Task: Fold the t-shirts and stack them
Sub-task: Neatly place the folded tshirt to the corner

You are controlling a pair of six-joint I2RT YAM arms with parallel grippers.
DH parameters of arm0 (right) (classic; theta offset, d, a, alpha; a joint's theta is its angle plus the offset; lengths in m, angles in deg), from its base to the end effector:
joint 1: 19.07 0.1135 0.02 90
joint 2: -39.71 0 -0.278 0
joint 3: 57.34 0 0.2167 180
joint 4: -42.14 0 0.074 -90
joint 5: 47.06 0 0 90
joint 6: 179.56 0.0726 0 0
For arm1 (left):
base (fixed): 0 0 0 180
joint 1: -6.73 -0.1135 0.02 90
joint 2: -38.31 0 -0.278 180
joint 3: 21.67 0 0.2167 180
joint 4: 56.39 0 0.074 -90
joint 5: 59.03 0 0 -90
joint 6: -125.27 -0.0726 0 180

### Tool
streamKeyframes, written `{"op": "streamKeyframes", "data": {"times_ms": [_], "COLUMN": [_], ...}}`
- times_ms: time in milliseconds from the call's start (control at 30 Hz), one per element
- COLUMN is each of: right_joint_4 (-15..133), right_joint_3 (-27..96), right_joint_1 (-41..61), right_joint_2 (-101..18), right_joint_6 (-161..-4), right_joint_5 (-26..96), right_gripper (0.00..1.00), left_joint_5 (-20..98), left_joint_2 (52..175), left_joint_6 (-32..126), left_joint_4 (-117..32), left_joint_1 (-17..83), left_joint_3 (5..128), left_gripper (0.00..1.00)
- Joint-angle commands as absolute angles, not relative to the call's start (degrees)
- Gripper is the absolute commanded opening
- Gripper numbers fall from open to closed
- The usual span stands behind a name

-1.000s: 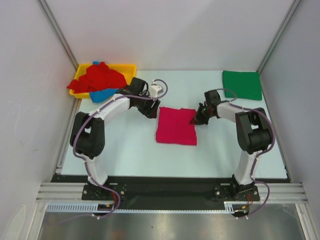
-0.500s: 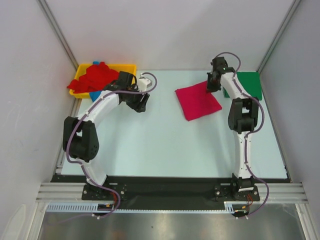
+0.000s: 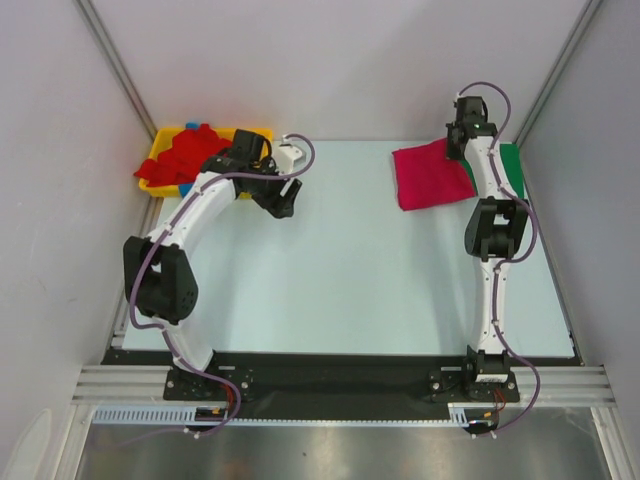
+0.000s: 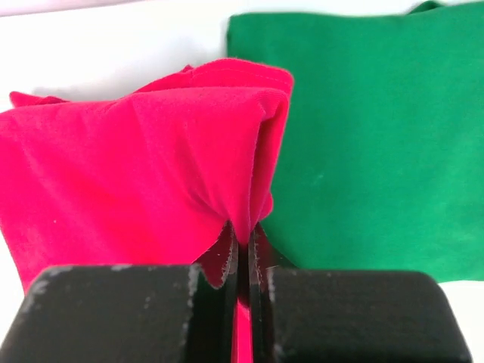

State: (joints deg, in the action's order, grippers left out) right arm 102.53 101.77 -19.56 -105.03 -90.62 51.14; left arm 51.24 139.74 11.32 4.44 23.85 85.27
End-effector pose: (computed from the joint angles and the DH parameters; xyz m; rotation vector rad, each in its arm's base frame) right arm 0.5581 -0.0151 0.2228 0.0568 2.3704 -0.1828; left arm 0.3478 -0.1334 0.2899 1.0039 2.2837 -0.3981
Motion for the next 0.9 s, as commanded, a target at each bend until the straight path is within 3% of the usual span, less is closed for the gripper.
{"op": "streamKeyframes", "data": {"times_ms": [0,867], "right_joint_4": [99.8,97.4], "right_joint_3": [106.2,109.5], "right_joint_1": [-20.6,-27.2], "right_joint_2": [-101.6,-96.8], "right_joint_6": [-92.5,-96.8], "right_joint_5": [52.9,51.6], "right_gripper": [0.0,0.0], "left_joint_5": [52.7,47.8], "left_joint_2": [138.8,140.5], "left_joint_6": [10.6,9.2], "left_joint_4": [5.7,4.3], "left_joint_1": [23.7,23.7], "left_joint_3": [88.1,87.0], "left_gripper": [0.76,0.77]}}
